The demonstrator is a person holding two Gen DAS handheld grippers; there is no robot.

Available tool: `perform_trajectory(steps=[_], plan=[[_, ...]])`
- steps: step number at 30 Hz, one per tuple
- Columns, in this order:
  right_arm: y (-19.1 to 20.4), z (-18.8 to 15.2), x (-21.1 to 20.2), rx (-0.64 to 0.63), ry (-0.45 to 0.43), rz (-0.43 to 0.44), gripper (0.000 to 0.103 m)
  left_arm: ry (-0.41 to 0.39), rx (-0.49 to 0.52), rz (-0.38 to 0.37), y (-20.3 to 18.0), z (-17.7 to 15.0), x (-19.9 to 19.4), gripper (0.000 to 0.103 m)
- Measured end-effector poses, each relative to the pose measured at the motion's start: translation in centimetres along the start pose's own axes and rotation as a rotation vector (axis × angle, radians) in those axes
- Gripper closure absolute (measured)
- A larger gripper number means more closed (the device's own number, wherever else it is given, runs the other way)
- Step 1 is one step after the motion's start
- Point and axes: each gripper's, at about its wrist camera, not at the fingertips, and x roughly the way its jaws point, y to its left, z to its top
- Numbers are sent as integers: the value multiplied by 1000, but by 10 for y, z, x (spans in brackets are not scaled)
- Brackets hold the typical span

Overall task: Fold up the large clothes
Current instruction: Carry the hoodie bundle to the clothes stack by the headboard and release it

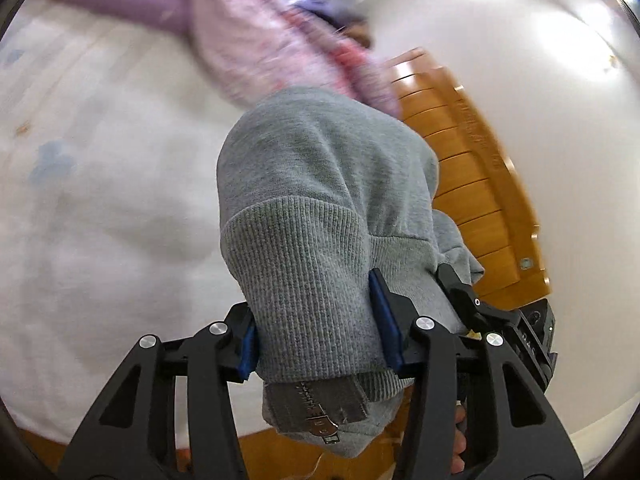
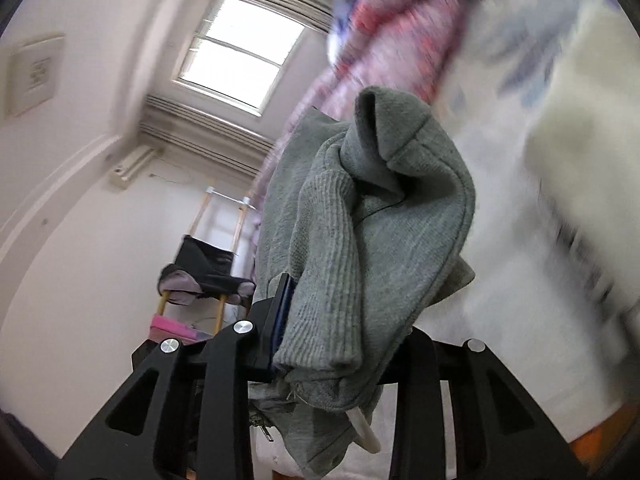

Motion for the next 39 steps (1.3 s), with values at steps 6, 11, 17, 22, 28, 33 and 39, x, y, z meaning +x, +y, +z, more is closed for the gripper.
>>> perform_trajectory(steps=[6,11,17,22,28,33,39], plan=[[-41,86,-90,-98,-70,7,74,-81,50,-99,-96,-34,80,56],[-128,121,-114,-31,-43,-110,74,-71,125,-26,-126,-84,167,56],[-237,119,-86,161,90,-378,64,81,261,163,-117,-125,245,52],[-220,125,-98,104,103,-454,50,118,248,202,-126,-112,228,47],[-185,137,-128,-38,95,-588,44,49,306,277,-155,-75,190,44],[-144,127,-99,-256,171,-517,44,91,390,237,-199,-40,226,45],[-167,123,-31,-282,317,-510,38,156,484,382,-193,-23,307,45]])
